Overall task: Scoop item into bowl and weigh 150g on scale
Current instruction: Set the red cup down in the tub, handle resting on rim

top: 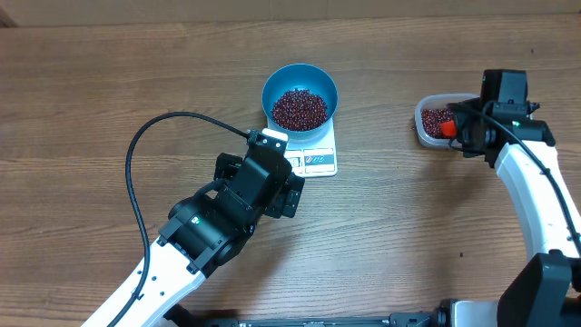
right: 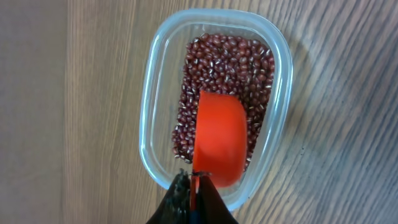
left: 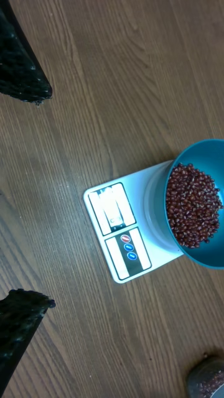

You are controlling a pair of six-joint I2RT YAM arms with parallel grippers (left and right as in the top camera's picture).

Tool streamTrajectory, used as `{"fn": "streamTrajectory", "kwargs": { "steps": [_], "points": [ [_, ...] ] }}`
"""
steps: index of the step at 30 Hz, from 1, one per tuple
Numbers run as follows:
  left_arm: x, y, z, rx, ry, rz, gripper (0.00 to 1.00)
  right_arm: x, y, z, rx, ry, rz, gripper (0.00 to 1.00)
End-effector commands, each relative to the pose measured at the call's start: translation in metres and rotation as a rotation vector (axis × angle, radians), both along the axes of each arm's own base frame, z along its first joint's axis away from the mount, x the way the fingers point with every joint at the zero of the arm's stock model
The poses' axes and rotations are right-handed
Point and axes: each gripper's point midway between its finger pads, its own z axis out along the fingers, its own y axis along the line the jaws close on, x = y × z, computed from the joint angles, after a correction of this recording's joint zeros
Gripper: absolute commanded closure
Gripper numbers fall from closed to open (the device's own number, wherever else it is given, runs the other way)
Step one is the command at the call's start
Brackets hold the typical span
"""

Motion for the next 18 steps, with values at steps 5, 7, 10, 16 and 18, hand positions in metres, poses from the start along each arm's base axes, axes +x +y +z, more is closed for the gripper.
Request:
{"fn": "streamTrajectory", "kwargs": {
  "steps": [5, 7, 10, 16, 18],
  "points": [
    [0.002, 0.003, -0.002, 0.012, 0.002, 0.006, 0.01, 0.002, -0.002, -0.008, -0.003, -0.018, -0.008, 0.9],
    [0.002, 0.003, -0.002, 0.012, 0.002, 0.006, 0.01, 0.002, -0.003, -0.009, -0.008, -0.015, -0.012, 0.9],
    [0.002, 0.003, -0.002, 0.012, 0.002, 0.006, 0.01, 0.002, -0.003, -0.011, -0.008, -0.011, -0.013, 0.9],
    [0.002, 0.003, -0.002, 0.012, 0.002, 0.006, 0.01, 0.003, -0.003, -0.017, -0.006, 0.004, -0.012, 0.89],
    [0.002, 0.003, -0.002, 0.012, 0.002, 0.006, 0.01, 0.003, -0.003, -0.018, -0.006, 0.008, -0.012, 0.87]
  ]
}}
